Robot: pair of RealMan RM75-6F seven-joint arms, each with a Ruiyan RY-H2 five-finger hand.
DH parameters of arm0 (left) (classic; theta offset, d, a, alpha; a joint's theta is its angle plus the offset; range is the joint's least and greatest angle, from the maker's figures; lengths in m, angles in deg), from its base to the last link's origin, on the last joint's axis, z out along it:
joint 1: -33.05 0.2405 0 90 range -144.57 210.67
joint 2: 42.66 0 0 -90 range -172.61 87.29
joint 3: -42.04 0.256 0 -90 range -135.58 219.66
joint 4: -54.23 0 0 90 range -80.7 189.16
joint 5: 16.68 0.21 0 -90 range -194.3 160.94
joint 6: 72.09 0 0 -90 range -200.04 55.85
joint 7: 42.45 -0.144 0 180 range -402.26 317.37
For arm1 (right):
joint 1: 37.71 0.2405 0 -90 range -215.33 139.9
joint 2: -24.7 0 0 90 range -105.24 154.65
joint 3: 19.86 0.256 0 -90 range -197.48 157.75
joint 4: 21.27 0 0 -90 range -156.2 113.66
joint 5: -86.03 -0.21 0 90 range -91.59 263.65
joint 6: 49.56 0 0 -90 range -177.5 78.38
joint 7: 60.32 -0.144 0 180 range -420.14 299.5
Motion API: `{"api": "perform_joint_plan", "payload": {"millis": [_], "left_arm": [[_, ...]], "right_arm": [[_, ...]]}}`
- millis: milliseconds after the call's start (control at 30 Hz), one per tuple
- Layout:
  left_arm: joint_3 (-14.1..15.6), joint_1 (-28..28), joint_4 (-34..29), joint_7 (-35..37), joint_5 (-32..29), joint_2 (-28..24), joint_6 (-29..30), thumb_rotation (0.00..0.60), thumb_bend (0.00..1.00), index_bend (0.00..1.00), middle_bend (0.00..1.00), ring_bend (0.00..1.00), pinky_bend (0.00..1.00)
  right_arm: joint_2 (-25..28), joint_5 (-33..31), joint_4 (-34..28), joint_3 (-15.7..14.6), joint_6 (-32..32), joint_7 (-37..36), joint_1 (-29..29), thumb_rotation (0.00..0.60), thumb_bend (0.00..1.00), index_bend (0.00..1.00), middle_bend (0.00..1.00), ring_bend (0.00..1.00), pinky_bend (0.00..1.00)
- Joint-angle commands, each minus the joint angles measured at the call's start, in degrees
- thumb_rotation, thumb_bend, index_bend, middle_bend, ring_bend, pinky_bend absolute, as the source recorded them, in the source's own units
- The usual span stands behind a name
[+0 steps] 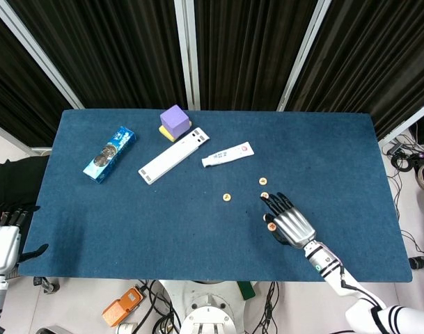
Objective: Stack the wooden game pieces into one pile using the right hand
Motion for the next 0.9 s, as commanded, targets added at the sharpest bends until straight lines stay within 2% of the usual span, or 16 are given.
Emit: {"api": "perform_joint_plan", "payload": {"millis": [33, 300, 900], "left_arm": [[0.0, 0.0, 0.0, -0.1, 0.1, 0.0, -0.1, 0.6, 0.01, 0.21, 0.18, 0.12, 0.0], [0.1, 0.1, -0.1, -0.2, -0.3, 0.0, -0.4, 0.6, 0.01, 0.21, 0.18, 0.12, 0.0], [0.2, 0.2, -0.2, -0.2, -0.7, -0.1, -0.9, 0.6, 0.01, 0.21, 0.18, 0.12, 0.0]], "right_arm": [[0.1, -1.2, -0.3, 1.2, -0.5, 0.6, 0.9, 0.6, 0.53, 0.53, 0.11, 0.0, 0.1], [-1.5, -5.1, 0.9, 2.8, -4.2, 2.8, 3.4, 0.6, 0.53, 0.51, 0.11, 0.0, 0.1], [-2.6, -7.3, 2.3, 1.6, -5.0, 3.4, 4.3, 0.6, 0.54, 0.48, 0.11, 0.0, 0.1]]}}
